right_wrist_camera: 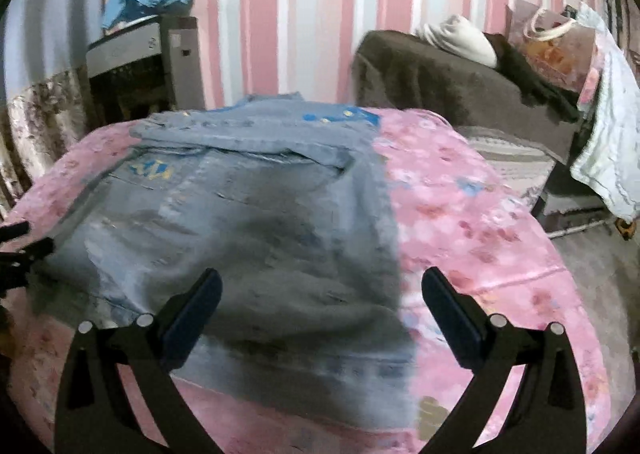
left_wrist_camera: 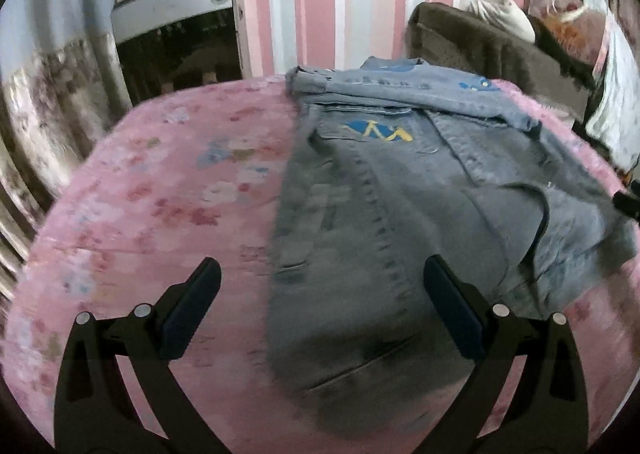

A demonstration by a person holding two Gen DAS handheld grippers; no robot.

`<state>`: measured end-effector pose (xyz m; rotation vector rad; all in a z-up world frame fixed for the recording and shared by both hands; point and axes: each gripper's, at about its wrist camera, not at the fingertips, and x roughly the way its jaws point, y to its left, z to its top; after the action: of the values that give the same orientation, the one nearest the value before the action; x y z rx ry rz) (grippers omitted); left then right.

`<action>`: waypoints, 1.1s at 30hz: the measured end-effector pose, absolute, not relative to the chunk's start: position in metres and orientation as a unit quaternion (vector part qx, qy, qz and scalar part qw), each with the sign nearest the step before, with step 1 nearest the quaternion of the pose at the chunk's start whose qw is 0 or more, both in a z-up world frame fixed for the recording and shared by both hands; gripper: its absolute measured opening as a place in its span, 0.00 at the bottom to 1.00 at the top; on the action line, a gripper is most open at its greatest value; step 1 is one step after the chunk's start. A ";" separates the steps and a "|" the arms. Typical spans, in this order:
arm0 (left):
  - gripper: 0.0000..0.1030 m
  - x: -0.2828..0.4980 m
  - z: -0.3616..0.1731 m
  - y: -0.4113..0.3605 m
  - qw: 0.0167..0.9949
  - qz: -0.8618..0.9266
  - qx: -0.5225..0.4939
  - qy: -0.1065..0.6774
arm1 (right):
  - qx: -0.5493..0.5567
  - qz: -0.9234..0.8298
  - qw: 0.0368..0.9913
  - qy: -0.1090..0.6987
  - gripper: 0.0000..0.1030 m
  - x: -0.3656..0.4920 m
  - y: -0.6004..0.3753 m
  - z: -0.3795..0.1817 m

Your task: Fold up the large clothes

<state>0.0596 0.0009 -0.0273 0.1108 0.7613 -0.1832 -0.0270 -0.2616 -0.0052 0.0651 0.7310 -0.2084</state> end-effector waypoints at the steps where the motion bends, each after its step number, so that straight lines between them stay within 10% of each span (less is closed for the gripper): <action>1: 0.97 0.059 -0.027 0.004 0.921 -0.092 0.053 0.374 | 0.038 -0.107 0.926 0.360 0.95 -0.029 -0.268 -0.007; 10: 0.97 0.065 -0.028 0.031 0.904 -0.128 -0.015 0.406 | 0.139 -0.055 0.893 0.424 0.72 -0.012 -0.293 -0.042; 20: 0.97 0.064 -0.026 0.036 0.909 -0.116 0.018 0.400 | 0.210 -0.035 0.889 0.405 0.71 -0.009 -0.328 -0.028; 28: 0.97 0.073 -0.029 0.042 0.906 -0.125 -0.013 0.405 | 0.244 0.018 0.867 0.434 0.16 0.002 -0.319 -0.048; 33: 0.97 0.069 -0.018 0.041 0.913 -0.128 -0.004 0.387 | 0.253 0.023 0.911 0.326 0.12 -0.025 -0.328 0.007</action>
<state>0.0693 0.0408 -0.0184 -0.0081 0.7982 -0.2628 -0.0251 -0.3280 0.0071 0.5218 0.6713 0.0482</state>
